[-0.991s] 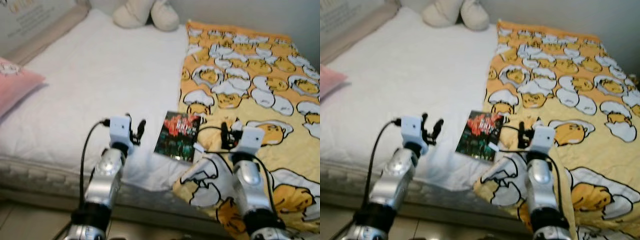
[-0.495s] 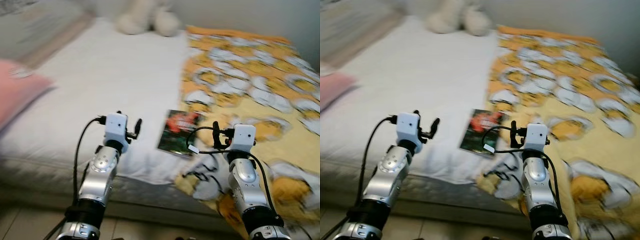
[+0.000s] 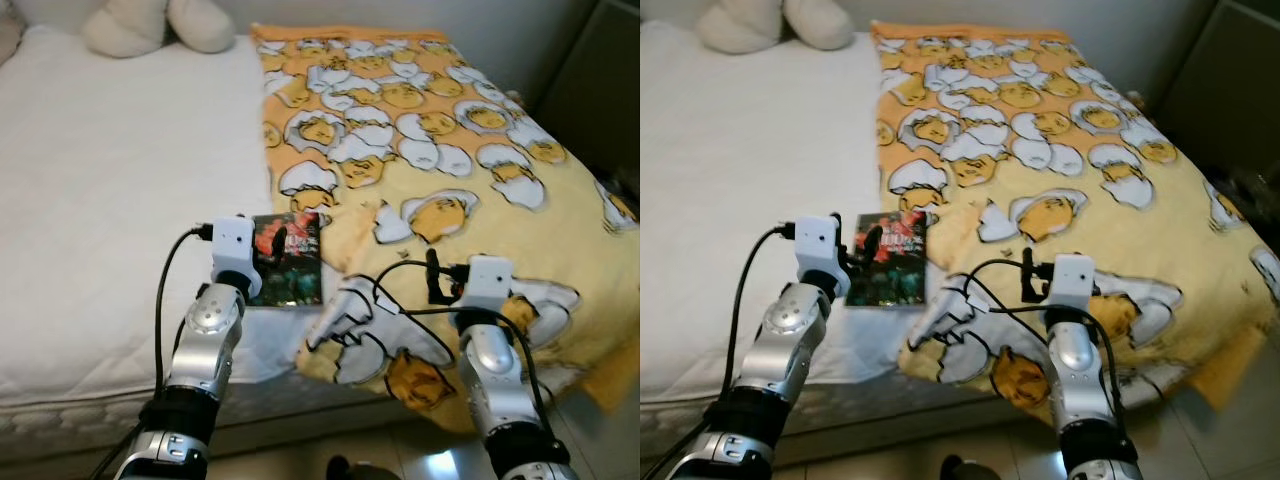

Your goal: Clean up the room

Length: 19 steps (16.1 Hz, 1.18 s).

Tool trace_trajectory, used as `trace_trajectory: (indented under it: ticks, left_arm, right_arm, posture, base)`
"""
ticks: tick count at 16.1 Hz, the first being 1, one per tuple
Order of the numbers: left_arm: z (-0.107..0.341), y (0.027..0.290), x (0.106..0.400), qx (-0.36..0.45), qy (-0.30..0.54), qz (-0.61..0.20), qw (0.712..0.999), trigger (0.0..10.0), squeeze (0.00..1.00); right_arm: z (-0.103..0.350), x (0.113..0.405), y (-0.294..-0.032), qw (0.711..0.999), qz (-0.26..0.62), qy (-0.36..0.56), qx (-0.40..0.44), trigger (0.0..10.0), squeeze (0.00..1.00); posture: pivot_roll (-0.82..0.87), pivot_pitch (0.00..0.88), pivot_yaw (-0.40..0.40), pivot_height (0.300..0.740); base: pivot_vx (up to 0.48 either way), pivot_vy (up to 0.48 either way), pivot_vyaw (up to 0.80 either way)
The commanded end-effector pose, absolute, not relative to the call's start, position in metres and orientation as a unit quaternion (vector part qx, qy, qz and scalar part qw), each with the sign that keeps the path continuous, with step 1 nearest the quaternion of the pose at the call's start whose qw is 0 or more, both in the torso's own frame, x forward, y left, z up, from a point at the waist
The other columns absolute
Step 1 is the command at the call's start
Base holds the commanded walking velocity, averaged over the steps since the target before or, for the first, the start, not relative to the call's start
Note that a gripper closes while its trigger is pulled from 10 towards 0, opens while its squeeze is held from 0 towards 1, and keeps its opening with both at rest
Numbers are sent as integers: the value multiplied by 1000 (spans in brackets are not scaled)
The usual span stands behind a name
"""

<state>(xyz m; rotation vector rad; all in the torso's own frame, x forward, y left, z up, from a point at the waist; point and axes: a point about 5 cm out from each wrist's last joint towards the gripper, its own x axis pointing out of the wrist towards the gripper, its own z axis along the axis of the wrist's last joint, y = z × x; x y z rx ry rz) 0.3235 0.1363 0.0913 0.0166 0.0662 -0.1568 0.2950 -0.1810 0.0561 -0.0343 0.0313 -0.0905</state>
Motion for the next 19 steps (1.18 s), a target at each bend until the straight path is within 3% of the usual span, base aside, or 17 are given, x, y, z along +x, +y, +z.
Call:
trace_trajectory:
  ticks: [1,6,12,16,19]
  left_arm:
    - [91,140,326,17,38,-73,996,10000,0]
    - [89,126,327,44,48,-120,991,10000,0]
    - [96,127,338,60,44,-105,992,10000,0]
    - [98,121,338,54,34,-114,991,10000,0]
    - [98,120,340,52,31,-114,992,10000,0]
  right_arm:
    - [62,298,-177,999,-39,2,-15,10000,0]
    - [63,297,-175,999,-34,1,-18,10000,0]
    - [59,293,-180,998,-49,12,-25,10000,0]
    - [61,292,-181,998,-52,5,-22,10000,0]
    - [60,293,-182,998,-53,10,-26,10000,0]
  posture:
    - [83,0,-46,740]
    - [77,0,-43,740]
    - [65,0,-33,740]
    - [56,0,-31,740]
    - [57,0,-34,740]
  base:
    - [0,454,0]
    - [191,244,0]
    - [0,0,-733]
    - [0,0,0]
    - [0,0,-783]
